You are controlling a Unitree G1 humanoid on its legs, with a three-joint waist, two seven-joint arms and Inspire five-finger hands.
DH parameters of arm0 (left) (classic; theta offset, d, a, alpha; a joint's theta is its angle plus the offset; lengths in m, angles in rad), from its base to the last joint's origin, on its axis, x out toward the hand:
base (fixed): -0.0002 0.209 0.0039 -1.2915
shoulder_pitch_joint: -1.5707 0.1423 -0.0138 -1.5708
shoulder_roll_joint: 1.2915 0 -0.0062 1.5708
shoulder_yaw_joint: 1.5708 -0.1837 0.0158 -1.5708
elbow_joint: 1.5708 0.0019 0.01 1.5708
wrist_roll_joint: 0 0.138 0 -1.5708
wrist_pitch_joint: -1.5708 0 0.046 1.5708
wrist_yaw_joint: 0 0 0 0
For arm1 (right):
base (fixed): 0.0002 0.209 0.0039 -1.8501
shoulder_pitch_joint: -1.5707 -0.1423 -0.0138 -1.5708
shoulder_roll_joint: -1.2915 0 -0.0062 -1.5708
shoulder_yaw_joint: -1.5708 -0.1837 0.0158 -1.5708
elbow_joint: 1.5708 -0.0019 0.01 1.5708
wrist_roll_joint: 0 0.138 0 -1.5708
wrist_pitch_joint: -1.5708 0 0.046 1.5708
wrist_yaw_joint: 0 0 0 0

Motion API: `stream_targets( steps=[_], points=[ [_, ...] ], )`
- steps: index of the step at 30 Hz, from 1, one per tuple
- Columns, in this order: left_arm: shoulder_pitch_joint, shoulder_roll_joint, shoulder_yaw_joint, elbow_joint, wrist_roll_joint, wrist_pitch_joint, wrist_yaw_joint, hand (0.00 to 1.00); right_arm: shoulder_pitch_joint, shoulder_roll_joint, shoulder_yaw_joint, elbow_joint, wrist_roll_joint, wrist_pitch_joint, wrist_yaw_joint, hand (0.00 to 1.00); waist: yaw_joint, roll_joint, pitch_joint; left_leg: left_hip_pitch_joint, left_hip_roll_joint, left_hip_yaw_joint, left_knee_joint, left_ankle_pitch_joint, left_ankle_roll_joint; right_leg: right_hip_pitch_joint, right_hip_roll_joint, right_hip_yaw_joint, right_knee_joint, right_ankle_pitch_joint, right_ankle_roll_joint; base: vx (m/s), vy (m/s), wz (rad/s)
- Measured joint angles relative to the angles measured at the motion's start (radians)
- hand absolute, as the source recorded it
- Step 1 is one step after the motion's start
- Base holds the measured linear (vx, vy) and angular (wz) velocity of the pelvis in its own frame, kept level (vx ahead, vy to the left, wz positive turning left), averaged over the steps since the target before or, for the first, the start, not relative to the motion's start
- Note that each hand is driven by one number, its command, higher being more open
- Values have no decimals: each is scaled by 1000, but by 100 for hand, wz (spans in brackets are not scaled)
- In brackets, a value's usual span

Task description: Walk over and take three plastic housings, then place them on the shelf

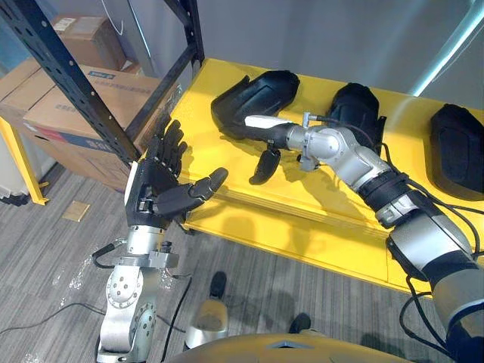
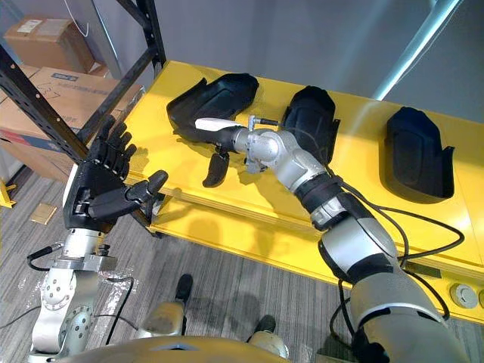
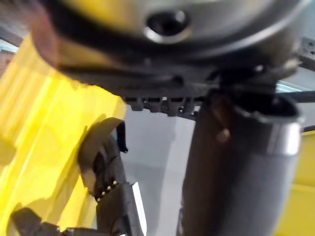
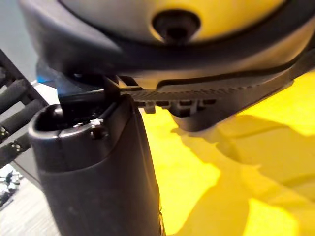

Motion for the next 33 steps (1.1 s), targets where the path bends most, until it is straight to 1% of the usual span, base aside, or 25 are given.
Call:
stream_targets(
  steps=[3, 4, 6, 8, 10, 15, 17, 22, 27, 29, 30, 31, 32, 33],
  points=[
    [0, 1, 0, 0, 0, 5, -2, 100, -11, -2, 4, 3, 0, -5, 23, 100, 2, -1, 3, -1, 0, 0, 0, 0, 1, -1, 0, 0, 0, 0, 0, 0, 0, 0],
    [0, 1, 1, 0, 0, 5, -3, 100, -13, -2, 8, 6, 1, -17, 33, 100, 3, -2, 3, -2, -1, 0, 0, 0, -1, -1, 0, -1, -3, 1, -1, 0, 0, 0],
    [0, 1, 1, 0, 0, 5, -6, 100, -16, -2, 13, 6, 0, -23, 38, 100, 3, -2, 3, -2, -1, 3, 0, 1, -3, 0, 0, 0, -6, 2, -3, 0, 0, 0],
    [0, 1, 0, 0, 0, 5, -13, 100, -16, -2, 13, 6, -2, -28, 41, 100, 2, -2, 3, -1, -1, 5, 0, 4, 2, 0, 0, 0, -7, 2, -3, 0, 0, 0],
    [-1, 1, -1, 0, 0, 6, -14, 100, -16, -2, 13, 2, -31, -38, 44, 100, 0, -2, 3, 0, -1, 7, 0, 4, 2, 0, 0, 1, -7, 1, -3, 0, 0, 0],
    [-1, 2, -1, 0, 0, 15, -15, 100, -13, -10, 21, -30, -57, -29, 64, 100, 1, -2, 4, 9, -1, 15, 0, 2, 1, 4, -1, 7, -6, 0, -4, 0, 0, -5],
    [-1, 2, -1, 0, 0, 23, -15, 100, 1, -28, 21, -84, -77, -16, 81, 100, 1, -4, 5, 11, -1, 20, 0, -2, -2, 3, -1, 12, -6, 0, -6, -2, -1, -5],
    [-1, 13, -1, 0, 1, 23, -16, 100, 56, -89, 17, -224, -86, -17, 110, 100, -3, -19, 13, 17, -1, 34, 0, -12, 0, -1, -3, 25, -4, 0, -6, -12, -11, -7],
    [-1, 24, 0, 0, 1, 23, -20, 100, 102, -102, -3, -301, -130, -23, 110, 100, -12, -33, 12, 21, -1, 41, 0, -9, 4, -1, -4, 30, -4, 0, -6, 4, -9, -3],
    [0, 25, 1, 0, 1, 23, -23, 100, 121, -129, -11, -337, -159, -44, 95, 100, -11, -35, 13, 21, -1, 41, 0, -9, 5, -1, -4, 30, -2, 0, -6, 0, 0, 0],
    [-1, 27, 2, 0, 1, 23, -23, 100, 130, -150, -11, -348, -196, -71, 47, 100, -11, -36, 13, 22, -1, 41, 0, -9, 5, -1, -4, 30, 1, 0, -6, 0, 0, 0],
    [-1, 31, 2, 0, 2, 23, -23, 100, 141, -173, -11, -357, -240, -108, -30, 100, -10, -37, 14, 22, -1, 41, 0, -9, 5, -1, -5, 31, 2, 0, -5, 0, 0, 0],
    [-1, 34, 3, 0, 2, 23, -23, 100, 146, -183, -15, -360, -261, -119, -70, 100, -11, -37, 14, 22, -1, 41, 0, -8, 5, -2, -5, 31, 3, 0, -5, 0, 0, 0],
    [-1, 43, 3, 0, 7, 22, -18, 100, 152, -204, -25, -360, -309, -140, -174, 100, -12, -37, 14, 22, 0, 41, 0, -8, 5, -4, -5, 32, 5, 2, -3, -25, -22, -4]
  ],
)
